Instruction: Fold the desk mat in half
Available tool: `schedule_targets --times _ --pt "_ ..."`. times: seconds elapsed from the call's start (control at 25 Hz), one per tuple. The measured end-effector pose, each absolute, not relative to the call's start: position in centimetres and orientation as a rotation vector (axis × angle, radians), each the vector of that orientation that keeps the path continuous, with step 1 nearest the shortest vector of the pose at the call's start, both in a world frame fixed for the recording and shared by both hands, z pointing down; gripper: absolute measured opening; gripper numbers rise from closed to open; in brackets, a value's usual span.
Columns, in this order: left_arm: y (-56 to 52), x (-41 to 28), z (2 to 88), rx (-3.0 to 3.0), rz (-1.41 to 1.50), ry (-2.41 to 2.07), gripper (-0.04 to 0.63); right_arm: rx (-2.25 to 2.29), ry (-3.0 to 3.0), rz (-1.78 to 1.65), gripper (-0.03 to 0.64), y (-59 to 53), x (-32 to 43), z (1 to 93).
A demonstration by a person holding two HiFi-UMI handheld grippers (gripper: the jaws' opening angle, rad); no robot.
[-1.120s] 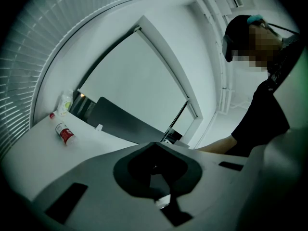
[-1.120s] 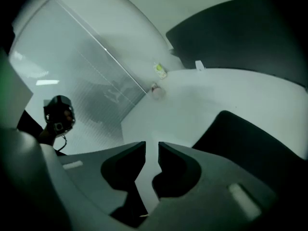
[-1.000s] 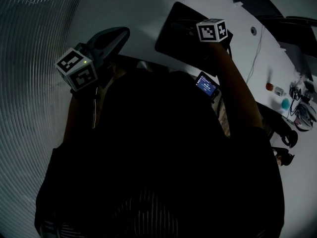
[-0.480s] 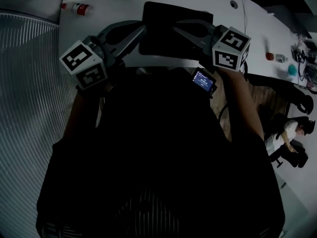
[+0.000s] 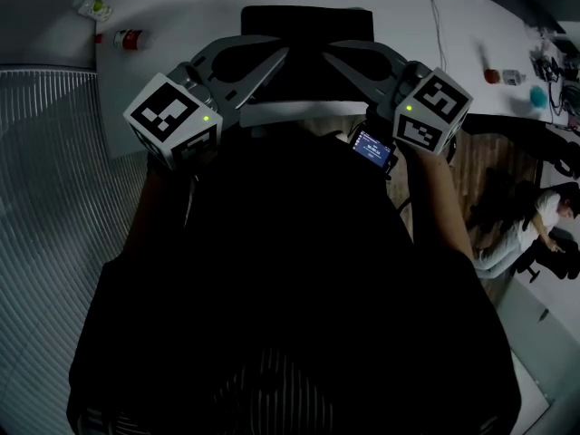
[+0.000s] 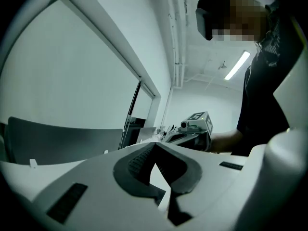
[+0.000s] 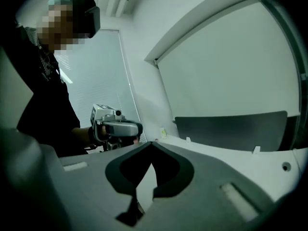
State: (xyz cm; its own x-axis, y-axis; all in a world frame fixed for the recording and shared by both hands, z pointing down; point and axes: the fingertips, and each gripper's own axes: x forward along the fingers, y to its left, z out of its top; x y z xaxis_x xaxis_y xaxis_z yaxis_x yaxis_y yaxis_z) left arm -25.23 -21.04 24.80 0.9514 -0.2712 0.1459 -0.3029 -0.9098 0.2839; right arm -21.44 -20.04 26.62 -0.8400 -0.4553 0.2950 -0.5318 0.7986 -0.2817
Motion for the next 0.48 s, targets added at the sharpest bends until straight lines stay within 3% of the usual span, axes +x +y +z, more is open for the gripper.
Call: schedule_targets --times 0.48 --pt "-21.3 -25.2 24.5 2.758 0.087 -0.421 0.008 0.783 -2.789 0.469 0.003 -20.4 -21.6 25.1"
